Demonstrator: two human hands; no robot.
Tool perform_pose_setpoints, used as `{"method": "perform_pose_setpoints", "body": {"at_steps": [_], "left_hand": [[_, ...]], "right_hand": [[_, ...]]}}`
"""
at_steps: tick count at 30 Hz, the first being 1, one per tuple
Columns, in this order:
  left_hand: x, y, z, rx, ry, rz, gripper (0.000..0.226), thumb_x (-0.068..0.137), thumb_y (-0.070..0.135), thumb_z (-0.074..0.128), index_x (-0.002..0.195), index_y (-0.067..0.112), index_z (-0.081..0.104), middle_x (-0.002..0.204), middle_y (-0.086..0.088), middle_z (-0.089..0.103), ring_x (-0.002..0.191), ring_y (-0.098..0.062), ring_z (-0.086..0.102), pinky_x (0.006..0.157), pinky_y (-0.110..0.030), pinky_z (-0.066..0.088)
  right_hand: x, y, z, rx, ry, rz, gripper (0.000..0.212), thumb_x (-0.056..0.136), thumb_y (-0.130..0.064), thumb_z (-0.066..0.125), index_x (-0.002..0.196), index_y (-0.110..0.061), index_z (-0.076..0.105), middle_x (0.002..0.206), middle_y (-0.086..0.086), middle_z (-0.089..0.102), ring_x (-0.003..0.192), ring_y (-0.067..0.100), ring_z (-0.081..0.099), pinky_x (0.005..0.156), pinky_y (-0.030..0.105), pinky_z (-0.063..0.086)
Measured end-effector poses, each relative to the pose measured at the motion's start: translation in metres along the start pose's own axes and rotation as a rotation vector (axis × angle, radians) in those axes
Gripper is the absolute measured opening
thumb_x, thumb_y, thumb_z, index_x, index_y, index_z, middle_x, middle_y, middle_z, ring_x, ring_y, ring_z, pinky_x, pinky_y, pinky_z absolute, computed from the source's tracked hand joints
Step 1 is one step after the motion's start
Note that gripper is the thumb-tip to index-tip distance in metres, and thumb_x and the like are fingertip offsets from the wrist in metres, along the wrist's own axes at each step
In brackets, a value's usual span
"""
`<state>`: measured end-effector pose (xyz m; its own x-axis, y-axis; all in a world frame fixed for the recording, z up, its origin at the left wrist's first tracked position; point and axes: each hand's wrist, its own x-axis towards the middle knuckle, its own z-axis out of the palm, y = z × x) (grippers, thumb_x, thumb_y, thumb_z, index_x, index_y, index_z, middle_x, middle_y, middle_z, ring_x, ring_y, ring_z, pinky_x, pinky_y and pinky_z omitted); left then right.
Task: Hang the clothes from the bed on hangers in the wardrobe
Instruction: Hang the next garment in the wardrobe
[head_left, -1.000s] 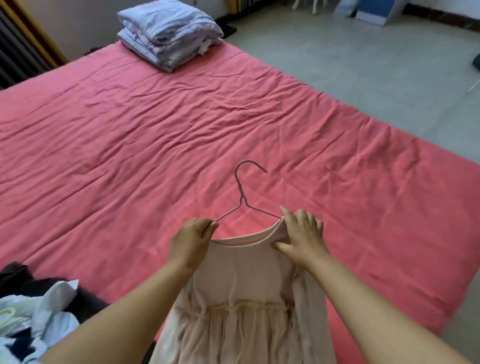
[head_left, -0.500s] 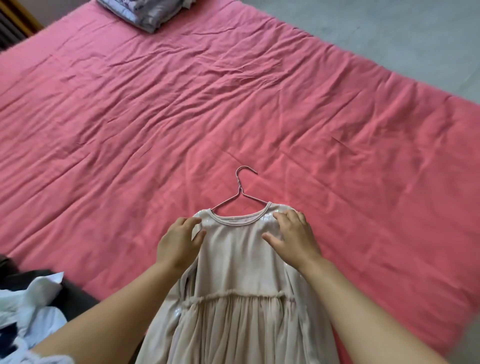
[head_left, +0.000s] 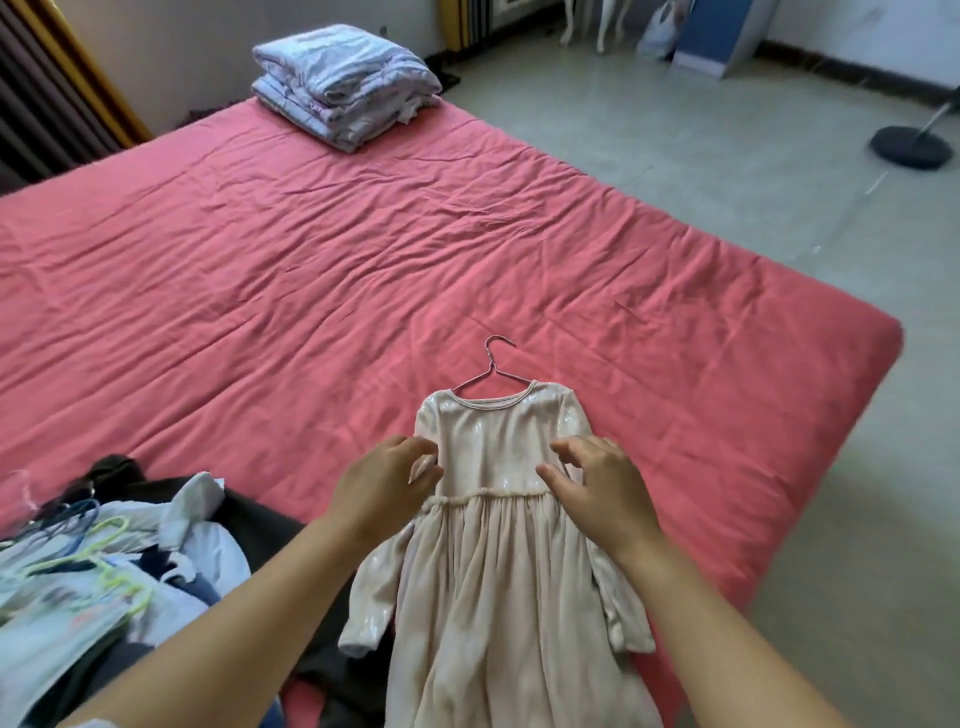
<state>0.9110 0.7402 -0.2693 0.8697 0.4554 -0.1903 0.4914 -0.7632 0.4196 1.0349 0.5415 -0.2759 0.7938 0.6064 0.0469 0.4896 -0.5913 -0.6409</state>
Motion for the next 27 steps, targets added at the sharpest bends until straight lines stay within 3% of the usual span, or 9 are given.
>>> {"method": "perform_pose_setpoints", "body": {"at_steps": [4,13,21,25,27], "left_hand": [[-0.078,0.011,-0.038,0.074,-0.172,0.122,0.034,0.092,0.045,0.051,0.123,0.031,0.056,0.119,0.010,0.058,0.103,-0.011,0.056,0.080,-0.028,0.046],[-0.227,0.027,-0.044,0.176,-0.196,0.425,0.042,0.093,0.052,0.044,0.132,0.036,0.046,0.126,0.017,0.052,0.109,-0.005,0.054,0.082,-0.021,0.044],[-0.345,0.050,-0.008,0.038,-0.272,0.639,0.035,0.092,0.046,0.049,0.126,0.037,0.054,0.126,0.020,0.053,0.108,-0.002,0.055,0.088,-0.023,0.044],[-0.413,0.054,0.003,0.000,-0.271,0.756,0.030,0.092,0.043,0.051,0.119,0.034,0.058,0.113,0.018,0.058,0.099,-0.005,0.058,0.082,-0.024,0.046],[-0.460,0.060,0.004,-0.001,-0.282,0.867,0.027,0.091,0.043,0.047,0.106,0.027,0.062,0.097,0.014,0.059,0.092,-0.011,0.059,0.076,-0.027,0.046]], "right_hand": [[-0.094,-0.057,-0.029,0.033,0.090,0.091,0.028,0.083,-0.028,0.068,0.106,-0.013,0.068,0.098,0.000,0.067,0.093,0.015,0.059,0.083,0.028,0.046],[-0.305,-0.111,-0.057,-0.022,0.287,0.309,0.023,0.080,-0.030,0.070,0.100,-0.020,0.068,0.089,-0.011,0.062,0.089,0.011,0.057,0.082,0.027,0.046],[-0.453,-0.168,-0.066,0.075,0.562,0.389,0.045,0.069,-0.042,0.059,0.103,-0.014,0.068,0.087,-0.011,0.061,0.090,0.014,0.060,0.085,0.029,0.047],[-0.539,-0.205,-0.057,0.085,0.615,0.405,0.043,0.070,-0.046,0.058,0.099,-0.016,0.069,0.084,-0.006,0.065,0.085,0.011,0.060,0.082,0.026,0.046],[-0.592,-0.230,-0.047,0.100,0.624,0.419,0.044,0.070,-0.053,0.056,0.095,-0.020,0.070,0.080,-0.007,0.066,0.081,0.008,0.060,0.076,0.022,0.047]]}}
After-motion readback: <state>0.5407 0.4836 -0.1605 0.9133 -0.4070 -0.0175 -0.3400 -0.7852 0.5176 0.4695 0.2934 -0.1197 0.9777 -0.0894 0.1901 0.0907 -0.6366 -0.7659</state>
